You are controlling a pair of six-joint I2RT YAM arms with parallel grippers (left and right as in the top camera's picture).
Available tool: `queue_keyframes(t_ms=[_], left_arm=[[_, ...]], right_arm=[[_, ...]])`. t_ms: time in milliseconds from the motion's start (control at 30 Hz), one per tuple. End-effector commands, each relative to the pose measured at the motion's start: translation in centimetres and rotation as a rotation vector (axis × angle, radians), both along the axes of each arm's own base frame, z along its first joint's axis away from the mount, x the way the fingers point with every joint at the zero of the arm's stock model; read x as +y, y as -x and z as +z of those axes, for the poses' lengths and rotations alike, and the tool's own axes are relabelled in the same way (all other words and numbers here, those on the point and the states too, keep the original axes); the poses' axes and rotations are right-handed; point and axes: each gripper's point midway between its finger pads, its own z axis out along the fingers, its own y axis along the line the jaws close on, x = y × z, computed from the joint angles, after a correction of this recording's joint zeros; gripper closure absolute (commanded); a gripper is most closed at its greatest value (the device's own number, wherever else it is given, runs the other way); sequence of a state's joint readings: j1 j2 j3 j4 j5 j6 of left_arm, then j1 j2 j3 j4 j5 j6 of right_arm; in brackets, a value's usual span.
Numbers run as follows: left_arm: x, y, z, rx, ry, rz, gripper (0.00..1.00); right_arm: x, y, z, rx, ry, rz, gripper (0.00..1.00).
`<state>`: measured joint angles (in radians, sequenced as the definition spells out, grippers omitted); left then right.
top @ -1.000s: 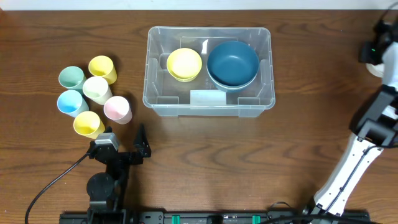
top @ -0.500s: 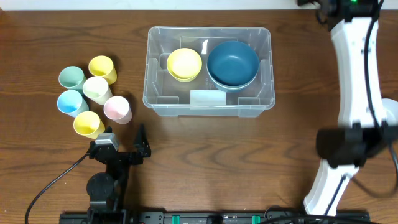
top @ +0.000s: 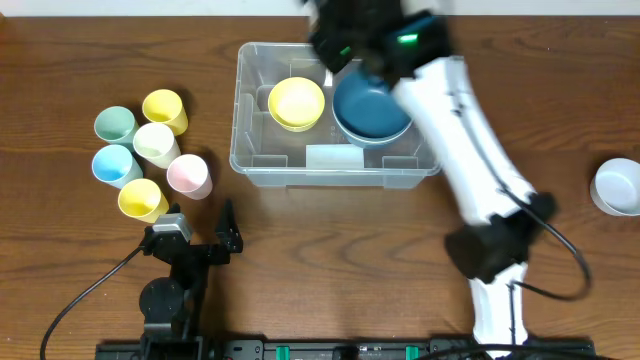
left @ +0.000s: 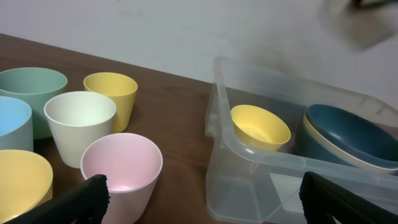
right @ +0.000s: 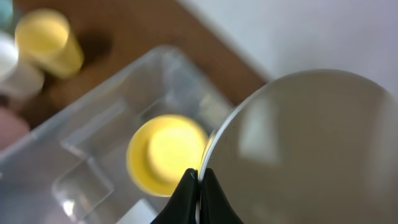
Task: Pack container
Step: 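Carry the white bowl into the bin onto the yellow bowl, release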
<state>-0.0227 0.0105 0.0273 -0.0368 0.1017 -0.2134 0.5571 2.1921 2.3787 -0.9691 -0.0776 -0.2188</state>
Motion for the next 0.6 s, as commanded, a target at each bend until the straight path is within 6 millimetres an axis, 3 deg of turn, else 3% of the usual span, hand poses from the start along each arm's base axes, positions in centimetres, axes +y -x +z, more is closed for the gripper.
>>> queue_keyframes(t_ms=[0, 267, 433, 567], left_arm=[[-0.2, 0.0, -1.6, 0.041, -0.001, -0.012, 0.02], [-0.2, 0.0, -1.6, 0.041, -0.001, -0.012, 0.02], [-0.2, 0.0, -1.6, 0.041, -0.001, -0.012, 0.02], [-0.2, 0.0, -1.6, 0.041, -0.001, -0.012, 0.02]], right_arm=[[3.3, 1.4, -2.8, 0.041, 0.024, 0.069, 0.99], [7.8, 2.8, -8.8, 0.108, 0.06, 0.141, 0.99], [8.3, 2.8, -12.4, 0.162, 0.088, 0.135, 0.99], [8.1, 2.8, -13.8, 0.187, 0.106, 0.132, 0.99]])
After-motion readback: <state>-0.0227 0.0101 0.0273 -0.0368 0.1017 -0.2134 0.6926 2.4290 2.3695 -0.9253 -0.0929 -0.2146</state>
